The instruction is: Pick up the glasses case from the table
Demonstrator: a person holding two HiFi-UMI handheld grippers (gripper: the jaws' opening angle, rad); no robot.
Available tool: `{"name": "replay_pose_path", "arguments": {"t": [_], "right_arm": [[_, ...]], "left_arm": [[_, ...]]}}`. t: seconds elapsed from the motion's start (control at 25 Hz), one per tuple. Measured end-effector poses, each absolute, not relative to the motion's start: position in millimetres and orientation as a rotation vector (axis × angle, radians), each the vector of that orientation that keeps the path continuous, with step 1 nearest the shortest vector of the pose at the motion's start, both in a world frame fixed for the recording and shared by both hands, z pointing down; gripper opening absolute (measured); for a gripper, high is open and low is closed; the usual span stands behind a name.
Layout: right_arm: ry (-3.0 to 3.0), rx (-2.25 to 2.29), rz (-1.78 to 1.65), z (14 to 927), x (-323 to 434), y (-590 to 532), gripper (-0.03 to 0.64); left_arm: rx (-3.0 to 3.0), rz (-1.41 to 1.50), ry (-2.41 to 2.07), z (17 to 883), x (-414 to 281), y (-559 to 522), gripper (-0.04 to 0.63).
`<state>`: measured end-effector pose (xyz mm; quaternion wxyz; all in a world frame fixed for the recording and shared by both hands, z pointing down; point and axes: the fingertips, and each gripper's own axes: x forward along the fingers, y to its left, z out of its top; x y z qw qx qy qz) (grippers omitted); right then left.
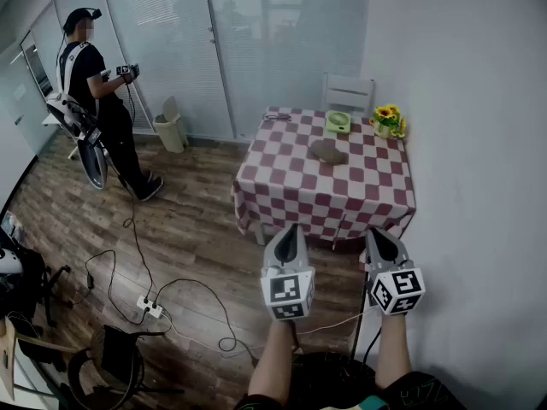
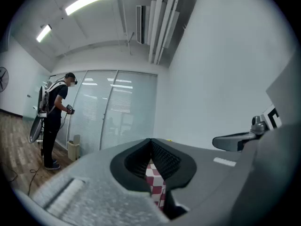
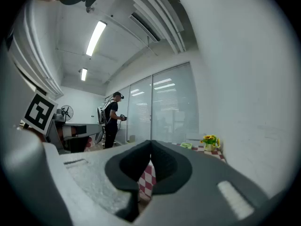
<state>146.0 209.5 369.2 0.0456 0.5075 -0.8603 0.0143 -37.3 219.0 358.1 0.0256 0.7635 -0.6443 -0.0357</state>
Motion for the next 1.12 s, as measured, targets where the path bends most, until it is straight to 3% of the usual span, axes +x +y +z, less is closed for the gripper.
{"name": "replay_pose_path", "arguments": {"t": [1.12], "right_arm": [[-2.654, 1.480, 0.087, 380.1, 127.2, 206.5, 0.004]], "left_arm": [[2.303, -0.229, -1.951, 368.1, -56.0, 217.1, 0.011]]}}
